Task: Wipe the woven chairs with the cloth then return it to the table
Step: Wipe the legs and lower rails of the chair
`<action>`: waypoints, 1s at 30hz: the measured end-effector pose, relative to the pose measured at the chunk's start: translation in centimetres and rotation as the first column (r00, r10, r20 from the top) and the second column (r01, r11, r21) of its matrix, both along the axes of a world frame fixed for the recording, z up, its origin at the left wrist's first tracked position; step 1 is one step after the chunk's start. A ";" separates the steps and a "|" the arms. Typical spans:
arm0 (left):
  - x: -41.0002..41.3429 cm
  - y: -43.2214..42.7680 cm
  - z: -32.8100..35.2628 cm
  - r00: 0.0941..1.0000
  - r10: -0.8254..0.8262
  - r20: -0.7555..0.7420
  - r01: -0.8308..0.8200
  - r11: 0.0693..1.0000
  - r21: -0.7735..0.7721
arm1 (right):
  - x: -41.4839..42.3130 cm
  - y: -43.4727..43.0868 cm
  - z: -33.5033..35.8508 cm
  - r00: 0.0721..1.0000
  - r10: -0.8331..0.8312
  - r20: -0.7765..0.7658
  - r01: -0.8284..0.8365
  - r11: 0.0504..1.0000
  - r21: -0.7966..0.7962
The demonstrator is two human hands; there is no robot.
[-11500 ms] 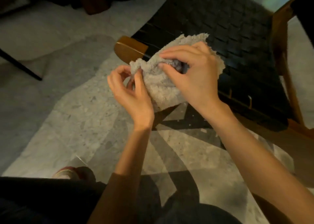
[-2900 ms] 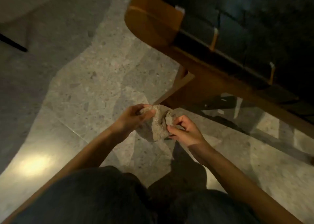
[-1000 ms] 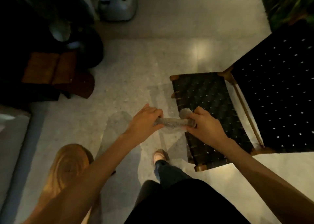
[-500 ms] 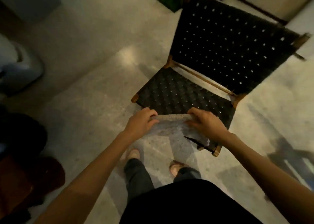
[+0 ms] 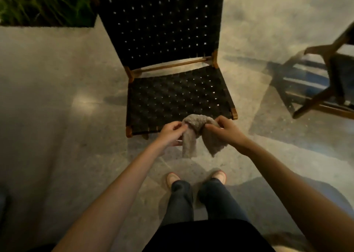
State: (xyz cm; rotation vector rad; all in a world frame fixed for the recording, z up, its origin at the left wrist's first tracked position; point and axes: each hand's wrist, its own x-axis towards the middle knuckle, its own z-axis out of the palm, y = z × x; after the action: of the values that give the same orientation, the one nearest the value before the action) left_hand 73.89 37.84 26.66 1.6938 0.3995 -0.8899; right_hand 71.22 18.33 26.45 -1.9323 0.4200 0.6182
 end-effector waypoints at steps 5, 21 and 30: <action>1.1 -5.4 -1.9 0.981 0.009 -0.192 -0.067 0.952 -0.298 | -2.7 -2.7 -1.4 0.969 -0.234 -0.079 0.247 0.936 0.253; 7.3 -15.6 -22.2 0.518 -0.706 0.483 0.591 0.703 0.395 | -5.3 -11.4 -24.3 0.414 -0.910 -0.019 0.910 0.413 0.028; 12.3 -18.9 -40.3 0.100 -0.924 0.368 0.467 0.370 0.803 | 2.4 -13.9 -45.1 0.318 -0.947 0.047 0.930 0.321 0.181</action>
State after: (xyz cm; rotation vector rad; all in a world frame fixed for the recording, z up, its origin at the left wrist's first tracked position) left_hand 86.16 18.90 -13.62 2.6613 -1.1723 -0.5256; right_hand 73.66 4.39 -18.62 -1.2323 1.2730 -0.3105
